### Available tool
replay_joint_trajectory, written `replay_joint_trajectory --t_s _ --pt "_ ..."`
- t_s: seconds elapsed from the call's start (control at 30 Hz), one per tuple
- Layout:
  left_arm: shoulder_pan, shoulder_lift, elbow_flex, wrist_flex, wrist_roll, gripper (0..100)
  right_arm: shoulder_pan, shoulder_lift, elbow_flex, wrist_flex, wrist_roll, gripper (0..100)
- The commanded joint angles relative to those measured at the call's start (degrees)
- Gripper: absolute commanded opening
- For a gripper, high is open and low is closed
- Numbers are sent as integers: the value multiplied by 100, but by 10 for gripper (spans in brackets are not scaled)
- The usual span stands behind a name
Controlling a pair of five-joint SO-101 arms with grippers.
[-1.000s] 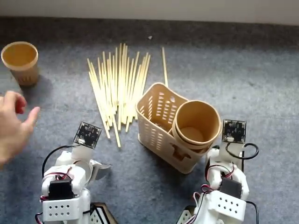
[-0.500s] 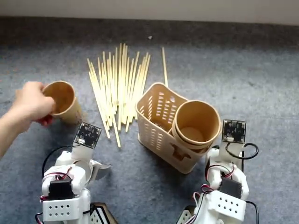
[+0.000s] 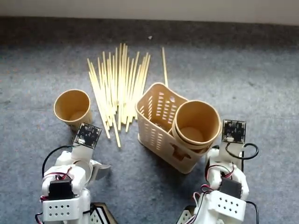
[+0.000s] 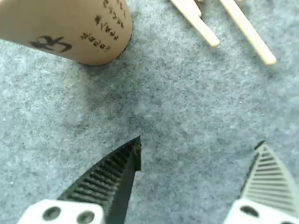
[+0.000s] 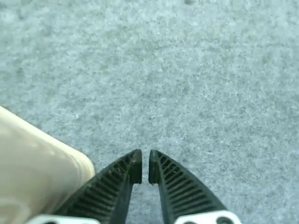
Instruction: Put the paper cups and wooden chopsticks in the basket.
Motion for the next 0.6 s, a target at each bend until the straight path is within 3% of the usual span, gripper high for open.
replay_joint_trajectory --t_s 0.0,0.57 --pt "-66 -31 101 44 35 369 -119 13 295 -75 -18 48" --pt "-40 -22 101 44 44 369 -92 13 629 -40 -18 48"
